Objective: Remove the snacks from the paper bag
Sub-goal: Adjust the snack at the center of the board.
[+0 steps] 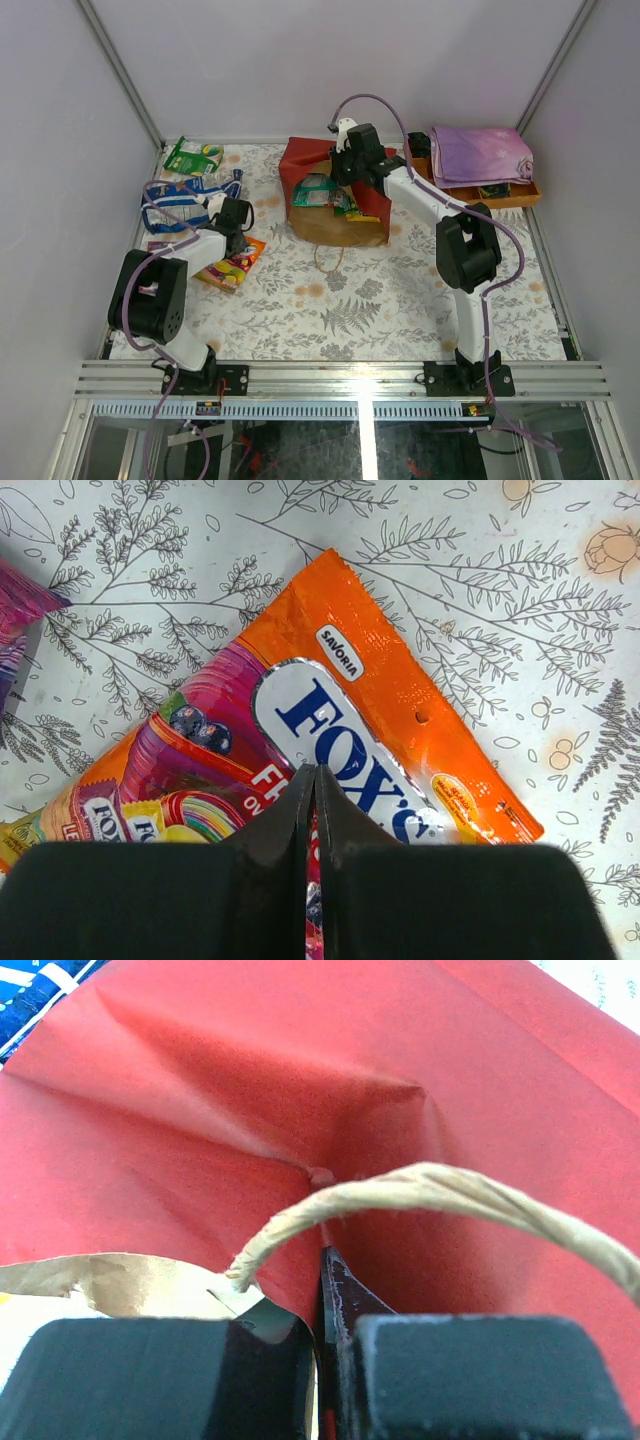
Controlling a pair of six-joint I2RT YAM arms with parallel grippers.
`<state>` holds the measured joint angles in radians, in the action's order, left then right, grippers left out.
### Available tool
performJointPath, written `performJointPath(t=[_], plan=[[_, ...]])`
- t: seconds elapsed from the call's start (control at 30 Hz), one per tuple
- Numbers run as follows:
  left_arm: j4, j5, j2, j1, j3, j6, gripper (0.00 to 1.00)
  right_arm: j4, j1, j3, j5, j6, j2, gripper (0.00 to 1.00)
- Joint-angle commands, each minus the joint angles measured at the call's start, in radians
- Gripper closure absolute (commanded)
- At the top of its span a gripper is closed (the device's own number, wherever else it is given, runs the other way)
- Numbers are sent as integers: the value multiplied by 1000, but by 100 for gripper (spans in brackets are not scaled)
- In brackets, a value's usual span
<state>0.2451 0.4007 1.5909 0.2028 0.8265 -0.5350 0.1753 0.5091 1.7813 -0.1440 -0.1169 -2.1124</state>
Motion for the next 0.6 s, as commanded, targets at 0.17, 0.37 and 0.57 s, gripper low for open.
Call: performJointPath(t=[0.17,0.37,0.57], plan=[[22,-16,15,-2,-5,-1,100,-11,-7,42,-8,0,-9,100],[36,-112,-126,4,-13,-17,61,-15,-6,36,-9,-4,-2,100],[49,-106,-130,89,7,-34,26,-21,-6,36,-23,-16,0,100]])
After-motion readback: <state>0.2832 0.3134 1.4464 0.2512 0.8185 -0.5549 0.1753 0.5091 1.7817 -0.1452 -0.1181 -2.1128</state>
